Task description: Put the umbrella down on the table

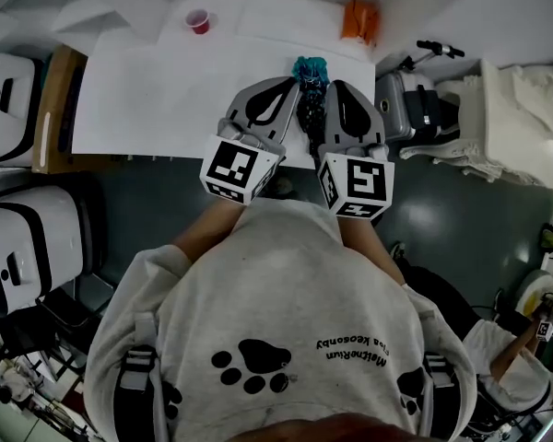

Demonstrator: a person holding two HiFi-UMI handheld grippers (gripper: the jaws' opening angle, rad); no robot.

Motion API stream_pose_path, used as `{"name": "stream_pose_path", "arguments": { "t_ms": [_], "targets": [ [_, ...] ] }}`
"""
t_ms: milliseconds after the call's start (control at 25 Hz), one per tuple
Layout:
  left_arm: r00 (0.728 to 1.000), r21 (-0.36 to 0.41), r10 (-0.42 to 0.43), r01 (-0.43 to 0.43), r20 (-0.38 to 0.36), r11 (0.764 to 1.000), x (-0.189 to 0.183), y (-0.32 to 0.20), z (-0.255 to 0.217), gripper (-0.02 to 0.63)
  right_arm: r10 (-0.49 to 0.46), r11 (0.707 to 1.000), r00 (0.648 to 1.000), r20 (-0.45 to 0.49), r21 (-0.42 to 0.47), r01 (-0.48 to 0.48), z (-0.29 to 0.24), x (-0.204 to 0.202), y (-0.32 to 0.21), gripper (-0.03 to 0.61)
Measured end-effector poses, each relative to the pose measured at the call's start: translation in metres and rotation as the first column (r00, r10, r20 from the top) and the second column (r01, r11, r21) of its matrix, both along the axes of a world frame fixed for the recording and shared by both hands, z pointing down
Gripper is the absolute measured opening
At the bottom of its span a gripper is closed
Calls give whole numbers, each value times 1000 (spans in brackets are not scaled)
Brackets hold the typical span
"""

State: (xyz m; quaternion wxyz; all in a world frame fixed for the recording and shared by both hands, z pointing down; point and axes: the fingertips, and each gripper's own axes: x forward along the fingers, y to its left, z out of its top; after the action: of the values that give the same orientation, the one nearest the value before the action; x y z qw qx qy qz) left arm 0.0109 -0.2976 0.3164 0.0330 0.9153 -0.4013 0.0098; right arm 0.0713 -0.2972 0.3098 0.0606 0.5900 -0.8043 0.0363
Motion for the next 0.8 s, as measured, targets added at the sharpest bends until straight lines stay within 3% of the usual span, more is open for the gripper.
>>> {"name": "stream_pose_path", "arguments": {
  "t_ms": [480, 800],
  "targets": [
    [999, 98, -33, 37, -40, 995, -11, 55, -59, 11, -67, 977, 997, -44, 202, 75, -68, -16, 65, 32],
    [999, 97, -30, 33, -30, 995, -8, 69, -51, 11, -67, 981, 998, -16, 182, 69, -57, -13, 72, 32]
  ]
}}
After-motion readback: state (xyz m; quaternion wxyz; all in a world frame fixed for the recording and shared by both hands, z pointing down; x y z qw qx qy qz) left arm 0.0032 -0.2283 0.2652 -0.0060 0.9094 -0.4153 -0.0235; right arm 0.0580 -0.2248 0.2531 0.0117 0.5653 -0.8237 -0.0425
